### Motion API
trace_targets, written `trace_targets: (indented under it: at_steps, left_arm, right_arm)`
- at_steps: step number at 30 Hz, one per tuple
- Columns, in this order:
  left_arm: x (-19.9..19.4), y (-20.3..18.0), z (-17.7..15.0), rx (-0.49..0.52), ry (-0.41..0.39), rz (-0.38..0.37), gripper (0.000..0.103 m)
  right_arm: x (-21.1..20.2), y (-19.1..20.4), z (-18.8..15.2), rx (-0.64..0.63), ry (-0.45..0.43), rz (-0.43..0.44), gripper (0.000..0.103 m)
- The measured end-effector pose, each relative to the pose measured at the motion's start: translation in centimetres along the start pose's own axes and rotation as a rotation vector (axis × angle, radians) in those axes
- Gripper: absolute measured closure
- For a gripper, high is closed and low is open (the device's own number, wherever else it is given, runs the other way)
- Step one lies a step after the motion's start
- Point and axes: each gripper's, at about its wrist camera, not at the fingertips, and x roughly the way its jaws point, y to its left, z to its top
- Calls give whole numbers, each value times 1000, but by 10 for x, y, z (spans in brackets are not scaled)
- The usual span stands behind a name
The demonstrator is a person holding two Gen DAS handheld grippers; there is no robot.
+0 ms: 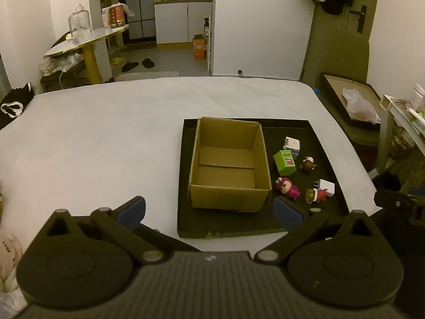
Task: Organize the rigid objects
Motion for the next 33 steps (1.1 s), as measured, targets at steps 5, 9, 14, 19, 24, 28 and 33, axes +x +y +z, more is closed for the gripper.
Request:
trace_targets:
  at_steps: [5, 9, 14, 19, 24, 28, 33]
  left_arm:
    - [-1, 1, 0, -11, -4, -9, 1]
    - [3, -3, 6, -9, 18, -22, 1]
    - [-2, -6, 4, 5, 13, -26, 1]
    - [-6, -6, 1, 0, 10, -30, 1]
    - [-6, -7, 0, 3, 10, -26, 1]
    - [-7, -7, 1, 3, 11, -25, 1]
    - [-7, -6, 1, 4, 11, -24, 1]
  right_arm:
    - [-2, -1, 3, 11, 0, 7, 0]
    - [-6, 0, 3, 4, -10, 0, 0]
    - [-5, -2, 3, 18, -1, 4, 0]
    - [-7, 1, 1, 19, 4, 9, 0]
    - [-7, 1, 0, 21, 10, 9, 0]
    - [-7, -1, 0, 27, 7, 10, 0]
    - [-7, 0, -1, 21, 4, 4, 0]
